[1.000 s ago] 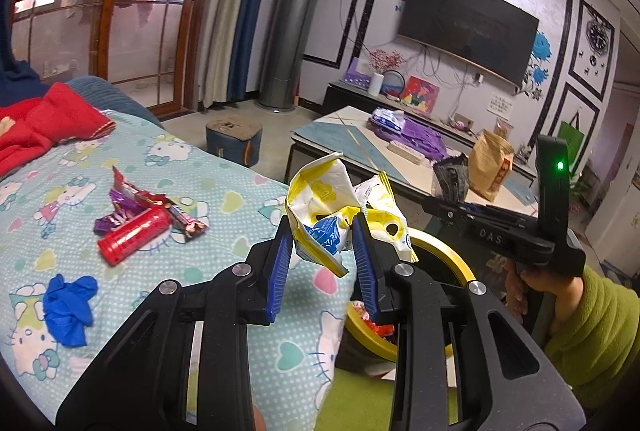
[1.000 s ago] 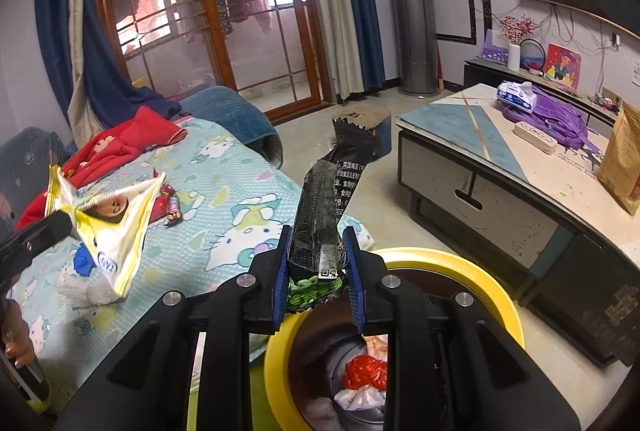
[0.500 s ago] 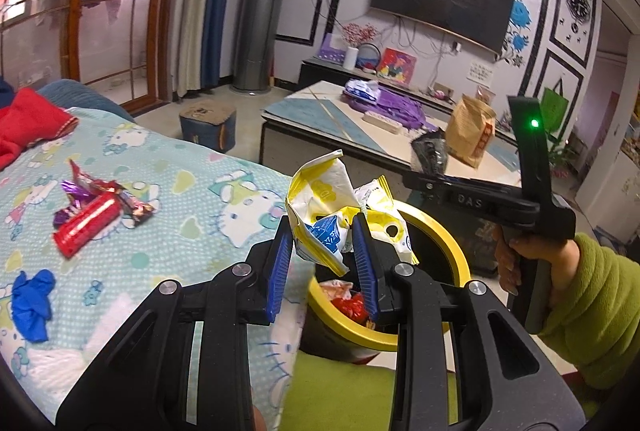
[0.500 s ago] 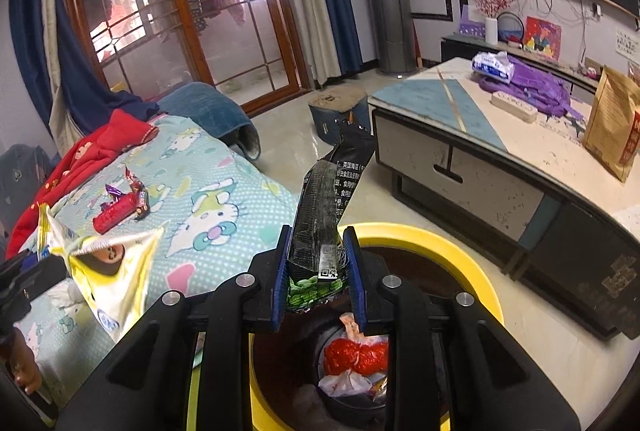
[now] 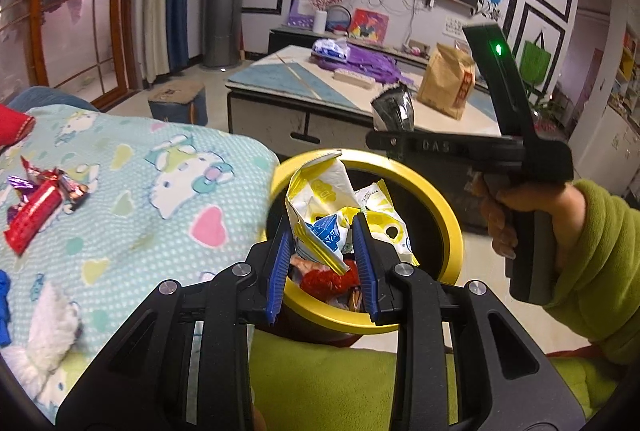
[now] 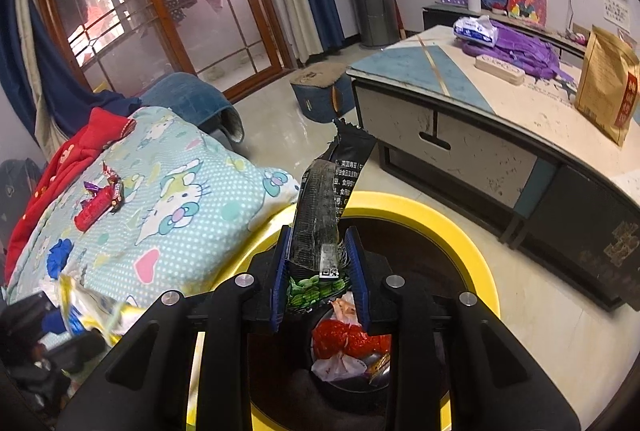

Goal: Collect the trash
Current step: 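Open both tools to drop the yellow wrapper and black bag into the bin, then move both tools back over the red tube and glove on the bed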

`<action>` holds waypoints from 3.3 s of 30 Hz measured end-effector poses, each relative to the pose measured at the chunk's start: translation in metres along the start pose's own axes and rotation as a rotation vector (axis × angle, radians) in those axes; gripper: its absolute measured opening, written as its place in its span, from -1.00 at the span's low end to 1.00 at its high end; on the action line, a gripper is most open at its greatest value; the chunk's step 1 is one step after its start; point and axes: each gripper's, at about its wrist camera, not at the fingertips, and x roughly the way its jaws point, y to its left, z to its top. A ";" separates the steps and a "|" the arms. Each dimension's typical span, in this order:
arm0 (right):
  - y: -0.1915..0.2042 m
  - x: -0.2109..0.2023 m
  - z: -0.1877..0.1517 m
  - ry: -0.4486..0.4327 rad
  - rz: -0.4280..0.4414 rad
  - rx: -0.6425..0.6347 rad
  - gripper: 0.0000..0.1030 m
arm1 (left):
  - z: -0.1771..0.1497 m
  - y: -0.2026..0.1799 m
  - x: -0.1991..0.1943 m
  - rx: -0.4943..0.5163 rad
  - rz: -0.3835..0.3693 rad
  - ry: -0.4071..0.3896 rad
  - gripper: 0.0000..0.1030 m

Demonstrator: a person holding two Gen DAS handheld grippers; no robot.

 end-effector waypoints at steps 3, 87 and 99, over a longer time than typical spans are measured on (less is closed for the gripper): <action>-0.002 0.004 -0.001 0.012 0.005 0.005 -0.48 | -0.004 -0.004 0.014 0.010 -0.010 0.034 -0.54; 0.129 -0.021 -0.017 -0.073 0.150 -0.284 0.37 | 0.011 0.122 -0.134 -0.396 0.337 -0.319 0.74; 0.170 -0.015 -0.018 -0.063 0.195 -0.354 0.41 | -0.005 0.156 -0.160 -0.460 0.405 -0.333 0.74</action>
